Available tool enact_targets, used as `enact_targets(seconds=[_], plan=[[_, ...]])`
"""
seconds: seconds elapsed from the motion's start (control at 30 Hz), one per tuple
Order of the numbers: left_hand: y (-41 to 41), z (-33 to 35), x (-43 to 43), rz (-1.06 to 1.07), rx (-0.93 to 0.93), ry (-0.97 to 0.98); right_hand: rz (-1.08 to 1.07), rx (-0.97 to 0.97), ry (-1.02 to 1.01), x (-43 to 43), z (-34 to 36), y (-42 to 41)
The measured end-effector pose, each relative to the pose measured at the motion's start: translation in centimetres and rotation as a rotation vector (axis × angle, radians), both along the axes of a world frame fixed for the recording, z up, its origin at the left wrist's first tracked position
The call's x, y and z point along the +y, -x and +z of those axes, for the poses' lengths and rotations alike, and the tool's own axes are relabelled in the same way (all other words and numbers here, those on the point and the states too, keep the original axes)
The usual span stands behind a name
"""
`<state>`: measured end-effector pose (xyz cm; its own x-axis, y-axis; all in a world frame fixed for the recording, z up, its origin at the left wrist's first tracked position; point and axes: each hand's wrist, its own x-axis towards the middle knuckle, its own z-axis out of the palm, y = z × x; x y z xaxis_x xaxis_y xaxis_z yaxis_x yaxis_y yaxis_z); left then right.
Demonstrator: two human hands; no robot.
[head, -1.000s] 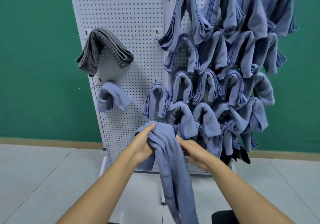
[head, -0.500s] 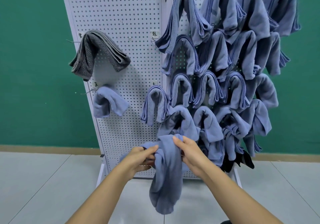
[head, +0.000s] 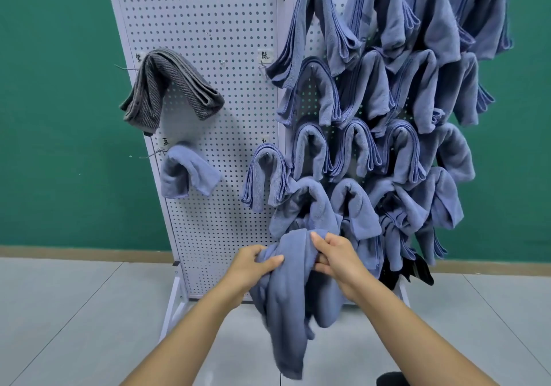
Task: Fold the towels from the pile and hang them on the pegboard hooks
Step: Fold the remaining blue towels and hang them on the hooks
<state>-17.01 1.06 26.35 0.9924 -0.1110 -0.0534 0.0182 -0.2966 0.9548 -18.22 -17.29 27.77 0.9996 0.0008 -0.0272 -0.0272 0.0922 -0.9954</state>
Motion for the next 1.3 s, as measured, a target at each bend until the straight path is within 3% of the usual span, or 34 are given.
enact_targets(seconds=[0.2,0.43,0.63,0.73,0.87,0.97,1.03,1.17,1.3], plan=[[-1.0,0.1,1.7,0.205,-0.207,-0.312,-0.112,-0.006,0.099,-2.7,0.3,-0.7],[-2.4,0.0,4.5,0.172,-0.146,-0.714,-0.233,0.044,0.128,-6.0,0.4,-1.6],[-2.3,-0.2,4.0,0.179,-0.049,-0.785,-0.226,0.062,0.081,-6.1,0.9,-1.2],[-2.5,-0.4,4.2,0.213,0.016,-0.6,-0.248,0.079,0.075,-6.3,0.9,-1.2],[-2.0,0.8,4.4,0.305,0.19,0.137,-0.331,0.074,-0.01,-7.0,0.3,-1.9],[-2.1,1.6,4.6,0.302,0.211,0.342,-0.355,0.12,-0.109,-7.7,0.3,-2.1],[-2.1,2.0,4.7,0.253,0.238,0.512,-0.229,0.188,-0.253,-8.0,0.8,-1.9],[-1.9,2.6,4.9,0.221,0.228,0.655,0.122,0.196,-0.356,-8.5,1.3,-1.5],[-2.0,2.6,5.6,0.285,0.168,0.667,0.06,0.156,-0.164,-8.7,0.9,-1.9]])
